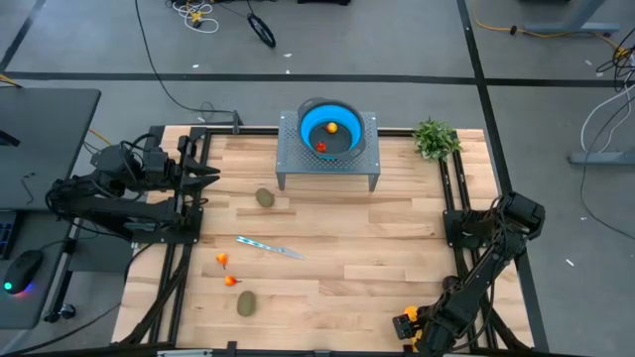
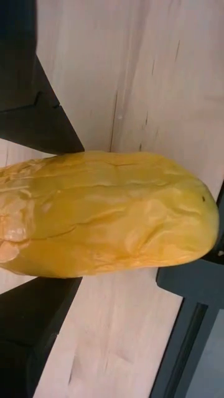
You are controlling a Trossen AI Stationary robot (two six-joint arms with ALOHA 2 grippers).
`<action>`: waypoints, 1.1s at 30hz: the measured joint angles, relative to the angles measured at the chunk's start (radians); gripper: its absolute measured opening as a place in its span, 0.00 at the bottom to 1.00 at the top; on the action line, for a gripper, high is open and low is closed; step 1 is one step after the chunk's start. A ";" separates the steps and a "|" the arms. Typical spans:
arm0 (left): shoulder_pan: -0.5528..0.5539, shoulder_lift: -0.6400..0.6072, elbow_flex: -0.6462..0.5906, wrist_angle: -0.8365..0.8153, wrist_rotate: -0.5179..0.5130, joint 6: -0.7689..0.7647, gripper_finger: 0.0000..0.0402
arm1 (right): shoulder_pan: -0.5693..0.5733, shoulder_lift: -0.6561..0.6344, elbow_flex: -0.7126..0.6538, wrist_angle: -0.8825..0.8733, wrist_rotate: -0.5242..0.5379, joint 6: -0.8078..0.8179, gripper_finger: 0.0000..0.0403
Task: Pick & Place Fruit
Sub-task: Put the mango into the blue bin
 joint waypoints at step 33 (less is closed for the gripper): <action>0.000 0.000 0.000 0.000 0.000 0.000 0.17 | 0.000 0.000 0.000 -0.005 -0.007 -0.001 0.68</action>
